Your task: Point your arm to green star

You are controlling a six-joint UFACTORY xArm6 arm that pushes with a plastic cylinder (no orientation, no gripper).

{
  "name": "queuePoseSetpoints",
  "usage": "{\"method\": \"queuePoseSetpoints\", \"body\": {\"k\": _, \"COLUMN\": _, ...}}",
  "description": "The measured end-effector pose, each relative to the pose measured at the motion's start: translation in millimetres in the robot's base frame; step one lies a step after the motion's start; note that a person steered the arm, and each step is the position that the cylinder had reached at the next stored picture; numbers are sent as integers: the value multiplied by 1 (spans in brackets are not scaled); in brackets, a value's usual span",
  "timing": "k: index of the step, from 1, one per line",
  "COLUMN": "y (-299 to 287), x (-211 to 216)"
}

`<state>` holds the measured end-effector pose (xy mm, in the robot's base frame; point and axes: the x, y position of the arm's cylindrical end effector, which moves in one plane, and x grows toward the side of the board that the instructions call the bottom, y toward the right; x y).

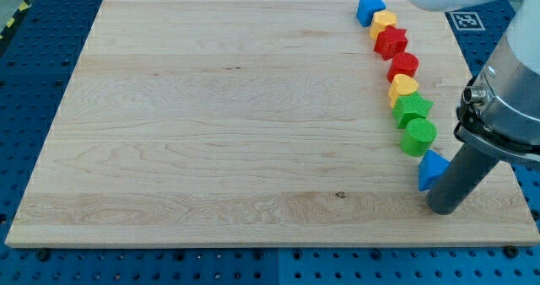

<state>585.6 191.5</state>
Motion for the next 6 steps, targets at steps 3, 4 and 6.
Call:
{"method": "queuePoseSetpoints", "body": {"k": 3, "y": 40, "x": 0}}
{"method": "queuePoseSetpoints", "body": {"k": 4, "y": 66, "x": -19}}
{"method": "queuePoseSetpoints", "body": {"k": 6, "y": 66, "x": -118}}
